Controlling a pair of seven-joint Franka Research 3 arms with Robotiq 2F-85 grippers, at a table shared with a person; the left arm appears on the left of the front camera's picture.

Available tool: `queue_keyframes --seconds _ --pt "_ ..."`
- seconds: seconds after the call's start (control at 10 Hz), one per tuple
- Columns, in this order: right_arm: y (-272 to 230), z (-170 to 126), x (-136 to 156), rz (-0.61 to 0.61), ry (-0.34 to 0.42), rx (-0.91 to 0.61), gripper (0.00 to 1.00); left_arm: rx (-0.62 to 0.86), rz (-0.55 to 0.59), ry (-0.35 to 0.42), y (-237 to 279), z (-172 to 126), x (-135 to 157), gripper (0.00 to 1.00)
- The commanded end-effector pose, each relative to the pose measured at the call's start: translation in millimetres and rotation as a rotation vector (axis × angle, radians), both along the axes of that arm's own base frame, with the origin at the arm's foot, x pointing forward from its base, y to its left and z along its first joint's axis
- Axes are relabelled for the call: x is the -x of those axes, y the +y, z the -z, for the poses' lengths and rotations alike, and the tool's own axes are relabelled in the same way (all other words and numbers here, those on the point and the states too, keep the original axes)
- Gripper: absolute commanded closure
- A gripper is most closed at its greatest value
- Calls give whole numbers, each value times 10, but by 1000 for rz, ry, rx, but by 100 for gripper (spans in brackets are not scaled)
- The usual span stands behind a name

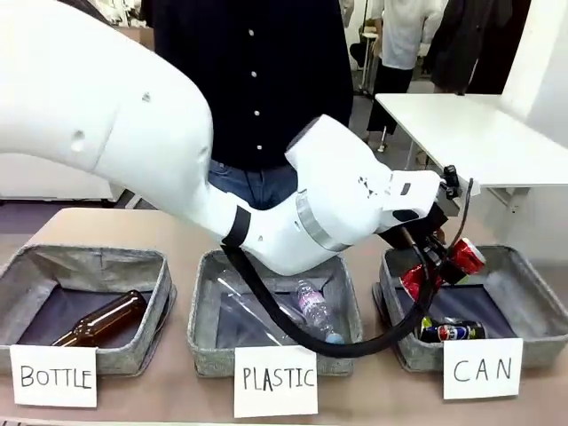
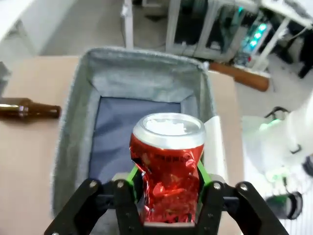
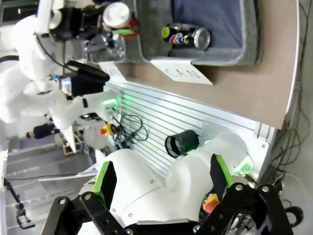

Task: Sort the can waste into the basket.
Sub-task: Pick up the can waste from the table and place it in the right Fabric basket.

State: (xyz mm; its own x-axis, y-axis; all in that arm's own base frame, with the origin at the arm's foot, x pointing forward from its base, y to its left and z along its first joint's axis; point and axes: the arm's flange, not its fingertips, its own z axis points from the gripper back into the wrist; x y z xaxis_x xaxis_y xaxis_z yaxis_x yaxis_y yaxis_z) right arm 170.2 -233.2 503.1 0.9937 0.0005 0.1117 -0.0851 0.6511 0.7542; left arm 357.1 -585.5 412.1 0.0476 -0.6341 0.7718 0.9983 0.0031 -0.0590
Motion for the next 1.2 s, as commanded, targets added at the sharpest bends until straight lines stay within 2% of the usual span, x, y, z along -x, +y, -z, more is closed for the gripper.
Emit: queue_keyframes --seconds 0.0,0.1,0.2,0.3,0.4,0.7,1.1 --pt "71 -158 -103 -34 -12 31 0 58 -16 -43 305 -478 50 59" --pt "71 -158 -103 -34 -12 31 0 0 0 0 0 0 0 59" --pt "71 -158 -103 -34 -12 31 0 20 75 -30 6 25 63 59" --pt "71 -158 -103 -34 -12 31 0 44 89 -38 -20 38 80 59" --pt "71 -158 -103 -34 -12 31 0 74 108 -46 -27 37 91 2" --pt "71 -158 -103 -34 -12 31 0 85 111 -71 -40 30 124 0" --pt "71 -158 -103 -34 -12 31 0 59 31 -44 25 -27 70 0"
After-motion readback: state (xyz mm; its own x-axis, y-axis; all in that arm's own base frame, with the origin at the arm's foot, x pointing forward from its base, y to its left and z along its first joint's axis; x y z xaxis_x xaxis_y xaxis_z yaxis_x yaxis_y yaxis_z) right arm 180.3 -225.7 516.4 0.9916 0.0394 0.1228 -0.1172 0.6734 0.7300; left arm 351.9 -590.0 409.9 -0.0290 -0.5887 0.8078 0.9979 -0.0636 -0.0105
